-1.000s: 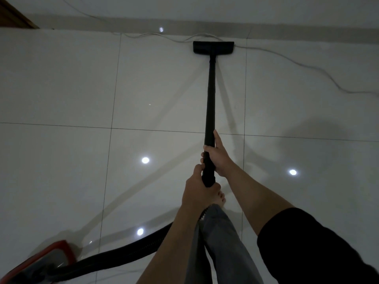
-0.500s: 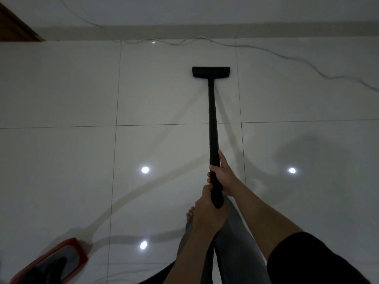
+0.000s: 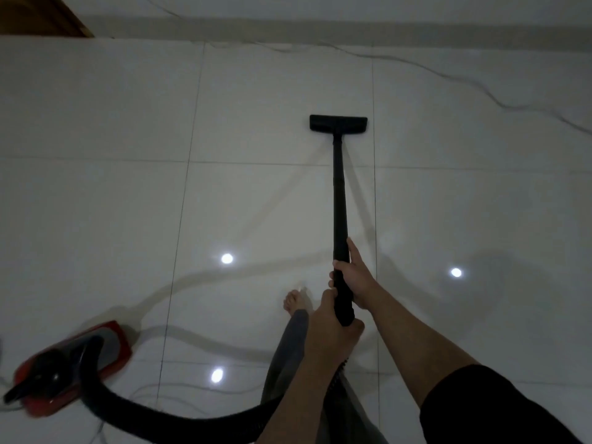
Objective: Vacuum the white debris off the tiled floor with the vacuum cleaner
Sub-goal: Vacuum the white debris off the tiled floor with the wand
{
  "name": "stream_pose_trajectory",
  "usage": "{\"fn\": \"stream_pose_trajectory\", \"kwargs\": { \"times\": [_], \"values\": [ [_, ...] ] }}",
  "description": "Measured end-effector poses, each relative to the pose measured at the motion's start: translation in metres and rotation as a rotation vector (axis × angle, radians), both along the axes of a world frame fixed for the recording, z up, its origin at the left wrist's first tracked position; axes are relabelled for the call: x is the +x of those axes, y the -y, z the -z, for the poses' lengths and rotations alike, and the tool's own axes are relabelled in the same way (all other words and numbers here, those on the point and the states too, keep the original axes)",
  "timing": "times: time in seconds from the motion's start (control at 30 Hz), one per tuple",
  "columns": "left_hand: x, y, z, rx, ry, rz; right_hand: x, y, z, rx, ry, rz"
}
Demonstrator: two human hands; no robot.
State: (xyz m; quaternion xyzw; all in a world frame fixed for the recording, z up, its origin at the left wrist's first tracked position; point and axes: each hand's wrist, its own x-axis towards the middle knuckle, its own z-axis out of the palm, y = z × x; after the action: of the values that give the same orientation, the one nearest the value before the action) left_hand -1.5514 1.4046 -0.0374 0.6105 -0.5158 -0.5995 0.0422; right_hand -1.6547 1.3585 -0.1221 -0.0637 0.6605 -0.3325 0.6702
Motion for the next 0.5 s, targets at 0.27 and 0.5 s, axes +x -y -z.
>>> {"fn": "stream_pose_trajectory", "kwargs": {
  "times": [0.27, 0.5],
  "values": [
    [0.007, -0.079, 0.003, 0.006, -0.017, -0.015, 0.006, -0.080, 0.008, 0.015, 0.003, -0.003],
    [0.012, -0.114, 0.005, 0.022, 0.027, -0.059, 0.016, -0.109, 0.006, 0.001, -0.046, -0.008]
  ]
}}
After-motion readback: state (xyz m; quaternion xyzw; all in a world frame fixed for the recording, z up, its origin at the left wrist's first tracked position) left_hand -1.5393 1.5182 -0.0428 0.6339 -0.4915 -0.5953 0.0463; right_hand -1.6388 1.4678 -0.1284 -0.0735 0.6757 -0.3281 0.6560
